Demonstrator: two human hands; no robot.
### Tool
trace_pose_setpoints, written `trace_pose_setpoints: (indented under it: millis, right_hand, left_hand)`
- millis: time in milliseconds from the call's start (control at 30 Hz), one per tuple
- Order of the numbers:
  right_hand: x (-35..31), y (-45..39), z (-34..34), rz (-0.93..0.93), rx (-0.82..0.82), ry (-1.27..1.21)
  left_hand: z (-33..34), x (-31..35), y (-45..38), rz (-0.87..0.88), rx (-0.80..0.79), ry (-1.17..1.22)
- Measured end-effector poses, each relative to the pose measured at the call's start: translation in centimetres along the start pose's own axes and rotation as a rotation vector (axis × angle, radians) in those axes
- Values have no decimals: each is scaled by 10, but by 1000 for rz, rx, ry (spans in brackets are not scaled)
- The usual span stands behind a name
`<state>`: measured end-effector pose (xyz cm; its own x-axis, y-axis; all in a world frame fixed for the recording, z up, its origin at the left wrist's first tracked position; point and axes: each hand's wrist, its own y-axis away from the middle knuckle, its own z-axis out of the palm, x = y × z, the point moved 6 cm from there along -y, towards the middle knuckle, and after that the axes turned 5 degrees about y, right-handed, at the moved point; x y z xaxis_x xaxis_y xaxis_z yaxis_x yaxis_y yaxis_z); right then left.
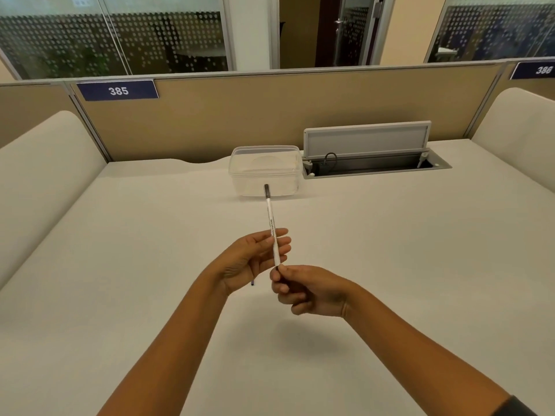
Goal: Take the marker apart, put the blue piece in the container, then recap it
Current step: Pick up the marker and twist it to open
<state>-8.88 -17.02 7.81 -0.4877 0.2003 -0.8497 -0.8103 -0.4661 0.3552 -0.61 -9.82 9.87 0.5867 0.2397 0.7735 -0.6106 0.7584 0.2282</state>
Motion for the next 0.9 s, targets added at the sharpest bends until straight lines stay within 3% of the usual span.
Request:
trace_pose_setpoints:
  millis: [233,467,567,633,733,800,900]
  right_hand:
    - [-5,0,-26,-91,515,421]
    - [-13,6,-41,-165,756,415]
    - [-22,15,-54,-165,957,689]
    - [-28,22,-59,-165,1047,868]
    - [-36,23,-61,-136,1054,1037]
    - [-38,17,-62,-132,999,1012]
    - [-37,11,-66,-161,939,808]
  left_hand:
    - [-6,12,-2,257,250,8]
    - [-4,-16,1,180,310,-49]
    - [-4,-33,17,241,473,-524]
    - [10,-30,35,523,497,-1024]
    - [36,-30,47,996,387,-1626]
    - [34,-25,39,1001,469,-1798]
    - [24,-19,27,847,559,-1795]
